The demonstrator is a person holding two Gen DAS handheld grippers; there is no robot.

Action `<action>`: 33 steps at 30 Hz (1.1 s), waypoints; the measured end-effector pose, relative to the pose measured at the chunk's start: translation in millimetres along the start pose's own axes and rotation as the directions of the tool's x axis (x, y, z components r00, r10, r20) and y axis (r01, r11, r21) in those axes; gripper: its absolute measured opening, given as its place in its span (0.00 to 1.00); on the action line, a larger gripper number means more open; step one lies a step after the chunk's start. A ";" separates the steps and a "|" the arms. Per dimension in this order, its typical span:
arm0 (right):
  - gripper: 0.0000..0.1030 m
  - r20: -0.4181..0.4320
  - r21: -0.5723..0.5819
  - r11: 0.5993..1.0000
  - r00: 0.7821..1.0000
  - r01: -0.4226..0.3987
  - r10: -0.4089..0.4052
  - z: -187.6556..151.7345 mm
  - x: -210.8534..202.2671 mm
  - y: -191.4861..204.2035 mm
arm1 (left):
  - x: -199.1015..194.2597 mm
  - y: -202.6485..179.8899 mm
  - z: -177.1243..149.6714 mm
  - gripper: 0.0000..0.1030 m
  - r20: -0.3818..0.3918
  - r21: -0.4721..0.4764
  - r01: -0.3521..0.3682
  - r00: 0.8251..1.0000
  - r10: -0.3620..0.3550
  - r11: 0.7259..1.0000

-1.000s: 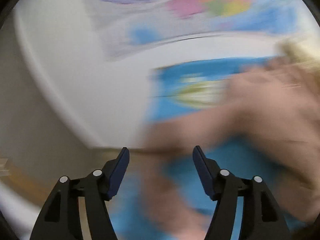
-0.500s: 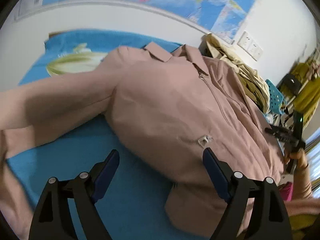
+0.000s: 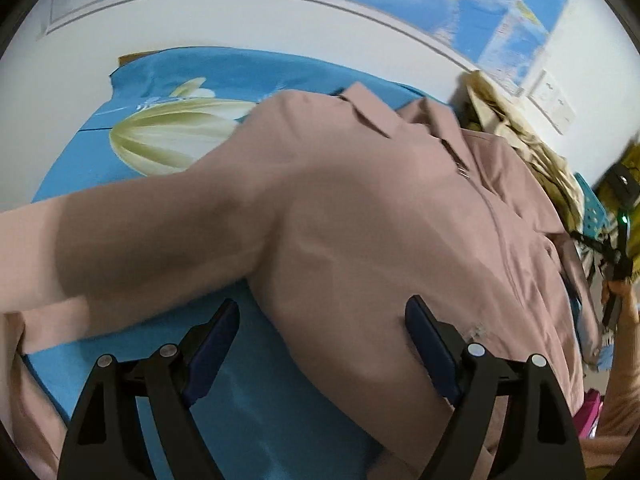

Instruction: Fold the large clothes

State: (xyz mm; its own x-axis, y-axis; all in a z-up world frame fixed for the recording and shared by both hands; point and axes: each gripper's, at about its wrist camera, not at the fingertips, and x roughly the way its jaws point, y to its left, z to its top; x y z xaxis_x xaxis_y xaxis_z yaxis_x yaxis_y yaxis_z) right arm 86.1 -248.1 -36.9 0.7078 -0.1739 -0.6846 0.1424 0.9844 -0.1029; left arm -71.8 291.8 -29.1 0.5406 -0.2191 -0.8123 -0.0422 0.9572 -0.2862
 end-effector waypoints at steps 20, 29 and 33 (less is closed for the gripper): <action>0.02 -0.030 -0.117 0.912 0.919 -0.393 0.392 -35.4 11.6 91.2 | 39.0 -37.6 77.3 0.05 0.028 0.053 0.007 1.000 -0.008 0.999; 0.32 -0.004 -0.128 0.964 0.972 -0.235 0.236 -35.3 6.1 91.4 | 81.3 -35.7 88.7 0.39 -0.037 0.036 -0.052 0.998 0.053 0.998; 0.55 0.078 -0.284 0.929 0.960 -0.237 0.269 -35.9 -37.8 123.4 | 44.4 -35.9 56.0 0.75 0.007 0.090 0.042 0.999 -0.043 0.995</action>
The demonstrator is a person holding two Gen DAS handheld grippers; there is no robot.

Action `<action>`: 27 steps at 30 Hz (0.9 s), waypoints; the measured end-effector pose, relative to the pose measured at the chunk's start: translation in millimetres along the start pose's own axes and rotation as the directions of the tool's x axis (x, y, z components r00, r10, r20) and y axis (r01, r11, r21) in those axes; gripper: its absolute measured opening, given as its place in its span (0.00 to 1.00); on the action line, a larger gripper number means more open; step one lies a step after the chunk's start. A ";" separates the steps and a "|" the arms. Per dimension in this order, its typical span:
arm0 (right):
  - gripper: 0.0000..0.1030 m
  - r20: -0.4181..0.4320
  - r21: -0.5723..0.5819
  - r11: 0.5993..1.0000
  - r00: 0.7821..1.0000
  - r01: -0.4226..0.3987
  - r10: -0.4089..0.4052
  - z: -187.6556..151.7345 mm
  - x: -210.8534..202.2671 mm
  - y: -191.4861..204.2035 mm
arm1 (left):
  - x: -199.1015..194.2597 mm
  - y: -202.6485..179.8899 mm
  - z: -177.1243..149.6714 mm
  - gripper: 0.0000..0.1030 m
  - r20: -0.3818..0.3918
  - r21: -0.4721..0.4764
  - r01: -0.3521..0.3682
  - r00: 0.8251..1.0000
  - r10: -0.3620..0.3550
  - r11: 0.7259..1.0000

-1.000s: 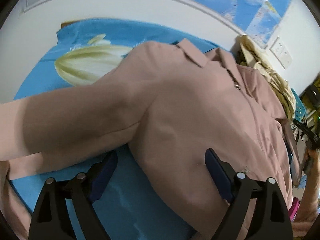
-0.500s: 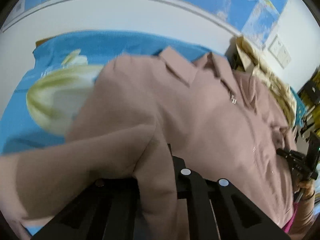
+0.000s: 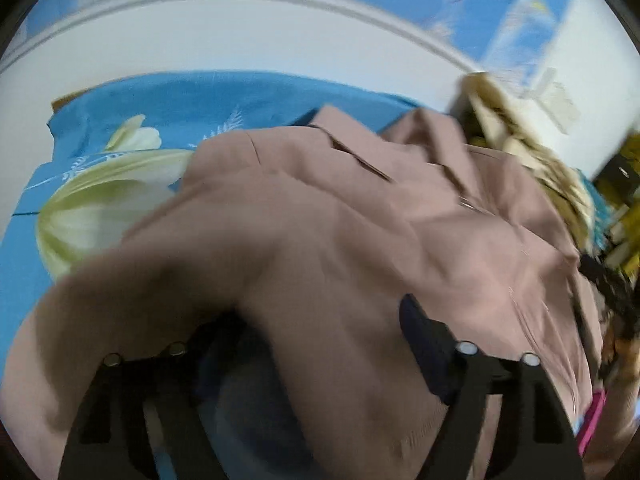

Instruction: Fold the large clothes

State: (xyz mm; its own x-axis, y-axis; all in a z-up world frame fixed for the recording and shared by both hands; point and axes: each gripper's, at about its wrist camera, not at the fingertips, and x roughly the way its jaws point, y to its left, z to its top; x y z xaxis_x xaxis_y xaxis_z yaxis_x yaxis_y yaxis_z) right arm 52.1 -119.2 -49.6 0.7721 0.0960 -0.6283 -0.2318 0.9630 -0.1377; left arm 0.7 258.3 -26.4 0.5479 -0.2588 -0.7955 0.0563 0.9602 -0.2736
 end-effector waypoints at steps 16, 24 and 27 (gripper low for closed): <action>0.19 -0.186 -0.296 0.940 0.976 -0.170 0.118 56.0 128.4 113.6 | -73.3 -88.8 -171.7 0.90 0.022 0.375 0.151 0.985 -0.172 0.914; 0.11 -0.130 -0.016 0.973 0.965 -0.230 0.226 86.1 124.9 71.8 | -75.9 -69.7 -173.9 0.65 0.080 0.360 0.072 0.991 -0.108 0.930; 0.11 -0.135 0.008 0.972 0.963 -0.236 0.235 86.4 129.8 71.7 | -69.3 -70.5 -175.6 0.68 0.102 0.361 -0.009 0.994 -0.030 0.933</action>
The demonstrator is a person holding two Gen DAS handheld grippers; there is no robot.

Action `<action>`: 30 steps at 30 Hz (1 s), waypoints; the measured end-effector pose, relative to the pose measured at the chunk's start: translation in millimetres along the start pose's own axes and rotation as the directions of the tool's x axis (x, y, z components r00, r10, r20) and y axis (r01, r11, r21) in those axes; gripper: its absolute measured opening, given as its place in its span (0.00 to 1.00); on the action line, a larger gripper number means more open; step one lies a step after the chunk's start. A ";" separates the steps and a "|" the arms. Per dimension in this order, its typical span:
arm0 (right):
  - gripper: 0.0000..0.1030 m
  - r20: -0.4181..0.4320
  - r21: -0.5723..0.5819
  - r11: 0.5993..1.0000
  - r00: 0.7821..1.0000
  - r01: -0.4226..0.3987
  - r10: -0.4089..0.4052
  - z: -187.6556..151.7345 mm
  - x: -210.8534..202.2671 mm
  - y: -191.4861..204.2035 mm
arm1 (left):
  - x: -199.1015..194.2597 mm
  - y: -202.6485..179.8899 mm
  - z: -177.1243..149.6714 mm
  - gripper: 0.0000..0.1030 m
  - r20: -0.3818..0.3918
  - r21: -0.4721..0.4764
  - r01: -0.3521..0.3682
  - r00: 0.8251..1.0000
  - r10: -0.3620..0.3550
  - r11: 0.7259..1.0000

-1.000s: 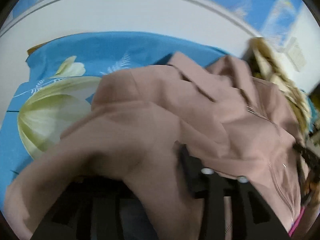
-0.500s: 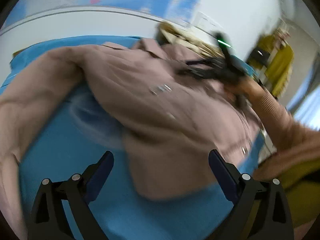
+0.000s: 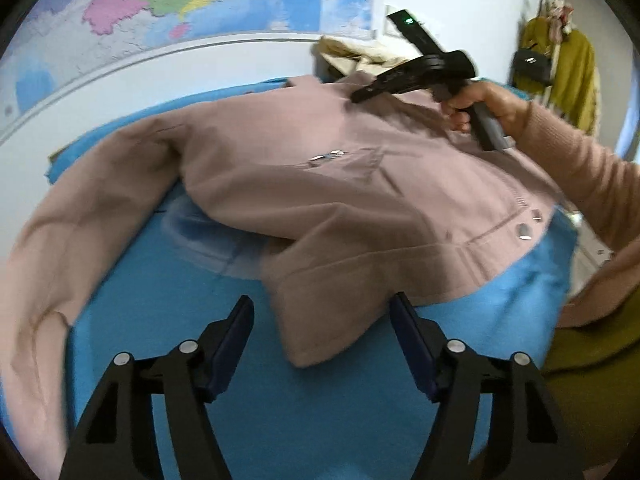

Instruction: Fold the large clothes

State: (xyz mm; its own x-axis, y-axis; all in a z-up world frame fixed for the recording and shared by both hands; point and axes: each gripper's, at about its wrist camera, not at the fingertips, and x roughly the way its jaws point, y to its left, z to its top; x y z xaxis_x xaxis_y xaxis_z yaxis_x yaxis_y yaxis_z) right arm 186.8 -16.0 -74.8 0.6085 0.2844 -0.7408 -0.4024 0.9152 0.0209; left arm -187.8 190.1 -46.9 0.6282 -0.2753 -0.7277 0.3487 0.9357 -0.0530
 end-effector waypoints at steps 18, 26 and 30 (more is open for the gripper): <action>0.54 0.012 0.016 0.997 0.997 0.078 -0.078 3.2 -22.5 -7.4 | -24.7 22.2 19.7 0.20 -0.041 -0.107 0.006 0.999 -0.011 0.994; 0.66 0.079 0.155 0.986 0.995 -0.068 0.056 -138.2 -162.1 -47.9 | 0.7 20.5 6.5 0.65 -0.071 -0.134 -0.027 0.997 0.017 0.991; 0.67 0.061 0.305 0.936 0.984 -0.177 0.167 -209.7 -187.1 -57.3 | 8.8 19.3 10.9 0.52 -0.068 -0.159 -0.022 0.998 0.011 0.987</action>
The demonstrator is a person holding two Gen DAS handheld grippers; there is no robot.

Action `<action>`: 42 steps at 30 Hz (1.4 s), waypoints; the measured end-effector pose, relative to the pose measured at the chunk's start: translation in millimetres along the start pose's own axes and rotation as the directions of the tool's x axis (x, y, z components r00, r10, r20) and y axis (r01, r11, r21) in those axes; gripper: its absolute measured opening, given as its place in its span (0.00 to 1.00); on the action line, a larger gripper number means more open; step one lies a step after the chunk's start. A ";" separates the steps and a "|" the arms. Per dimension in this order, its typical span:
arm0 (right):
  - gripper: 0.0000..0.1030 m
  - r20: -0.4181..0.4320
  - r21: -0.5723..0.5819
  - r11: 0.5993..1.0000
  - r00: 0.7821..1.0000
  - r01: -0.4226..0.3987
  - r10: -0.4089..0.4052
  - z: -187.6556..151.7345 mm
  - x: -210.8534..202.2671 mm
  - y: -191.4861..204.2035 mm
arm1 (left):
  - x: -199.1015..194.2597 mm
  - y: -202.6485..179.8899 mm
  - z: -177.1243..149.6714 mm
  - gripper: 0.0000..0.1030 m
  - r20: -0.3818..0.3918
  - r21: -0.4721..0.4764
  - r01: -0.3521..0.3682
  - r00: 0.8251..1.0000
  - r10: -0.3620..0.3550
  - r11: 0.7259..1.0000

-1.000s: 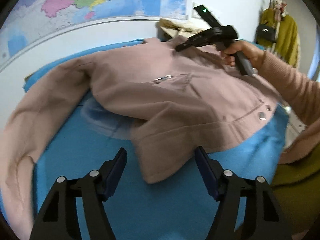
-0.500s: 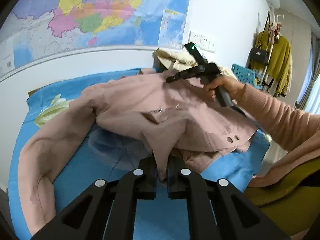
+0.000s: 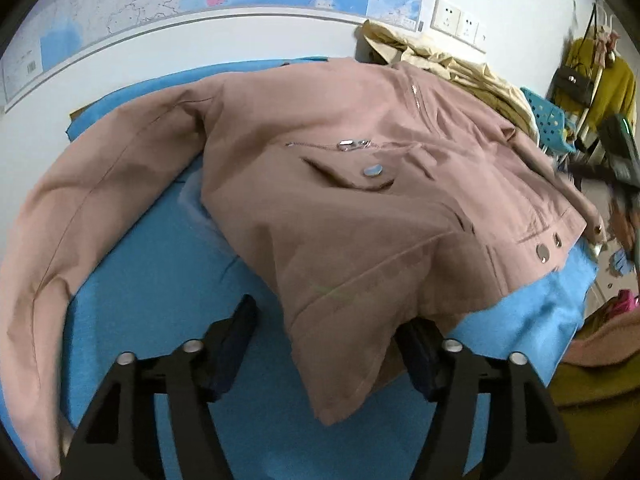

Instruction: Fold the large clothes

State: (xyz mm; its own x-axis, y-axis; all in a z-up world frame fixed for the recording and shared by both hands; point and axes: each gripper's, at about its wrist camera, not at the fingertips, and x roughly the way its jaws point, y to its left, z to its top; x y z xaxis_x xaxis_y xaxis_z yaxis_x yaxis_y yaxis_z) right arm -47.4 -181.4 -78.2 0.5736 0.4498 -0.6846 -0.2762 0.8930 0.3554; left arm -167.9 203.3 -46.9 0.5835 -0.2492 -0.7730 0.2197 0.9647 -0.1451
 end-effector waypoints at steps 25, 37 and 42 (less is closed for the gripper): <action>0.23 -0.058 0.103 0.994 0.997 -0.046 0.052 -64.3 -5.4 -4.6 | -41.6 -12.3 -17.2 0.49 -0.137 0.036 -0.128 0.982 0.132 0.991; 0.54 0.102 -0.137 0.982 0.988 0.128 -0.115 8.6 0.9 28.9 | -149.5 4.9 -7.7 0.87 0.288 0.063 0.076 0.953 -0.091 0.995; 0.54 0.069 -0.282 0.940 0.981 0.194 -0.182 53.5 61.1 58.6 | -113.7 -2.1 35.2 0.87 0.228 0.094 -0.032 0.974 0.009 0.995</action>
State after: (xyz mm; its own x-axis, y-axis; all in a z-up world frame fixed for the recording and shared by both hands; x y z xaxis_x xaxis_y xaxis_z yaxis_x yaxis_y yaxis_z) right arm 12.7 -102.4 -65.2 0.6659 0.2781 -0.6922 -0.3659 0.9304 0.0219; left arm -207.2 226.6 63.1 0.7487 -0.2530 -0.6127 0.2737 0.9598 -0.0619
